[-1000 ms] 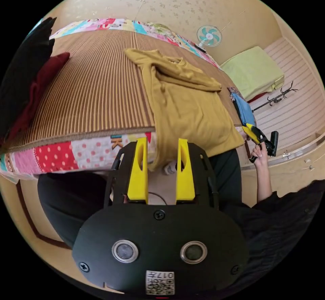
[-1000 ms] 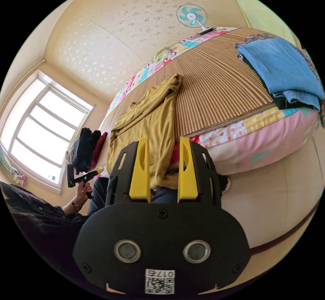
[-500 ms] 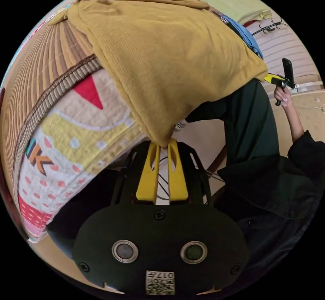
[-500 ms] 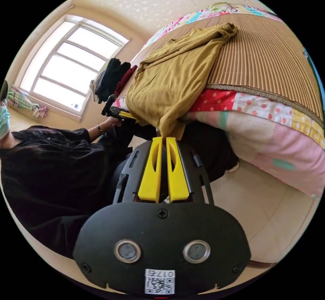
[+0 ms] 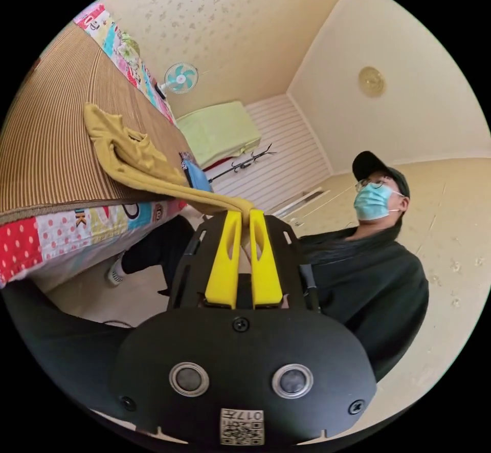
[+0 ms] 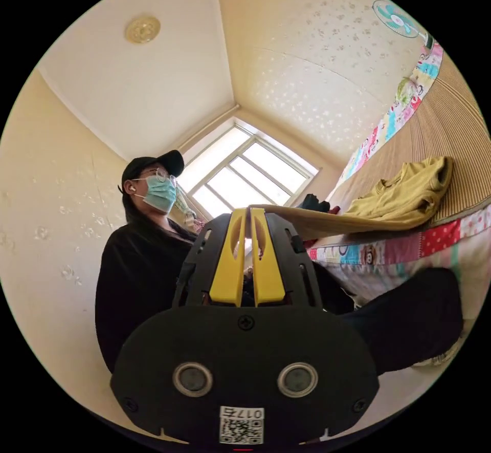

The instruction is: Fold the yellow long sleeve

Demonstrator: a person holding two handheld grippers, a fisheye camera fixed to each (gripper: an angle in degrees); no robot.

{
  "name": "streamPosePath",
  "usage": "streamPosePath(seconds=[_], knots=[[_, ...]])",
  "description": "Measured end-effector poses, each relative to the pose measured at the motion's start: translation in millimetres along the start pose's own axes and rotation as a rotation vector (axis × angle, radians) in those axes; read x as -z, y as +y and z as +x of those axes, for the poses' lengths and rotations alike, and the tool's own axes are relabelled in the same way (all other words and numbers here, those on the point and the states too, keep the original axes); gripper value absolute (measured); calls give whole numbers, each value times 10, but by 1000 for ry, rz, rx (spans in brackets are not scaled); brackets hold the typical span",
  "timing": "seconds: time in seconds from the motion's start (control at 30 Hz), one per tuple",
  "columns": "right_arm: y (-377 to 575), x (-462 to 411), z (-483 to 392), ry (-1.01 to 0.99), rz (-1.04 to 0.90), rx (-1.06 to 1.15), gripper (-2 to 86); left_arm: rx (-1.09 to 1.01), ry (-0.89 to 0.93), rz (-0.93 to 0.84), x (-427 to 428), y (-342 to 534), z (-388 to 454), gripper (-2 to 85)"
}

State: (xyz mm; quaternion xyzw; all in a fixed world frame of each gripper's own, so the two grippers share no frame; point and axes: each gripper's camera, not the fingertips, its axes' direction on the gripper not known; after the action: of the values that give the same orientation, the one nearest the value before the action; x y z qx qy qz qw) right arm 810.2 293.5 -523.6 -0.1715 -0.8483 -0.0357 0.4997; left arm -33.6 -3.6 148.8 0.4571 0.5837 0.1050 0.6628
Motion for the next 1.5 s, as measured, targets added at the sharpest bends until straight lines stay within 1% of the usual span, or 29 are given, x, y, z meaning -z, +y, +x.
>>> streamPosePath(seconds=[0.1,0.2,0.27,0.33,0.37,0.4,0.43,0.47,0.5,0.53,0.57,0.6,0.63,0.67,0.7,0.73,0.8,0.83,0.87,0.97,1.07,1.17,1.23,1.27,1.3,1.37,1.4,1.43,1.5], knots=[[-119,-93,132,-25,124,-8,18,29,121,157,171,-57,-27,25],[-640,-173,613,111,180,-124,21,130,167,230,199,-572,-417,29],[-1039,-185,1050,192,216,-186,24,252,143,277,201,-1026,-830,34],[-1389,-170,1531,374,267,-277,31,444,55,372,225,-1545,-1460,61],[-1516,-152,1784,540,322,-390,37,476,28,407,240,-1632,-1583,73],[-1563,-173,1951,636,378,-507,47,481,-27,475,257,-1769,-1723,86],[-1593,-225,1981,657,385,-511,51,446,-115,472,220,-1899,-1741,91],[-1671,-423,1959,703,344,-423,55,399,-163,450,175,-1966,-1707,91],[-1715,-726,1929,809,250,-341,61,290,-274,373,29,-2072,-1601,90],[-1716,-892,1939,878,190,-319,65,226,-408,277,-165,-2111,-1531,106],[-1681,-1228,2013,1021,55,-284,76,208,-479,229,-265,-2108,-1522,114],[-1596,-1530,2153,1154,-77,-256,90,201,-613,146,-433,-2066,-1561,123],[-1544,-1653,2241,1207,-138,-247,92,227,-731,100,-522,-1982,-1640,128],[-1435,-1837,2433,1288,-246,-251,97,243,-777,100,-526,-1927,-1672,129],[-1345,-1922,2582,1324,-301,-272,95,261,-827,132,-474,-1813,-1696,129],[-1306,-1943,2634,1318,-314,-279,94,257,-837,173,-390,-1711,-1681,129],[-1177,-1991,2777,1213,-363,-277,60,268,-842,209,-271,-1567,-1668,130],[-1153,-1993,2808,1193,-382,-281,54,291,-850,199,-209,-1481,-1684,131],[-1127,-1947,2800,1179,-360,-308,46,302,-856,192,-179,-1434,-1689,132],[-1114,-1778,2451,1116,-184,-257,40,338,-864,206,2,-1120,-1648,143],[-993,-1780,2402,1262,-155,-302,44,424,-817,222,114,-727,-1720,167],[-890,-1921,2569,1463,-189,-407,58,540,-686,187,29,-427,-2054,182],[-905,-2161,2398,1527,-102,-287,57,548,-624,220,-48,-352,-2234,175],[-935,-2403,2256,1528,-59,-144,55,560,-632,233,-53,-346,-2257,169],[-966,-2664,2166,1497,-40,0,53,591,-650,258,-52,-336,-2282,155],[-1016,-3027,2196,1416,-61,161,50,640,-662,280,-59,-296,-2285,119],[-1067,-3235,2324,1349,-114,205,46,647,-657,294,-70,-263,-2243,79],[-1095,-3329,2416,1317,-147,205,44,597,-596,319,-93,-254,-2168,62],[-1152,-3659,2976,1256,-310,110,24,562,-556,352,-139,-277,-2031,52]])
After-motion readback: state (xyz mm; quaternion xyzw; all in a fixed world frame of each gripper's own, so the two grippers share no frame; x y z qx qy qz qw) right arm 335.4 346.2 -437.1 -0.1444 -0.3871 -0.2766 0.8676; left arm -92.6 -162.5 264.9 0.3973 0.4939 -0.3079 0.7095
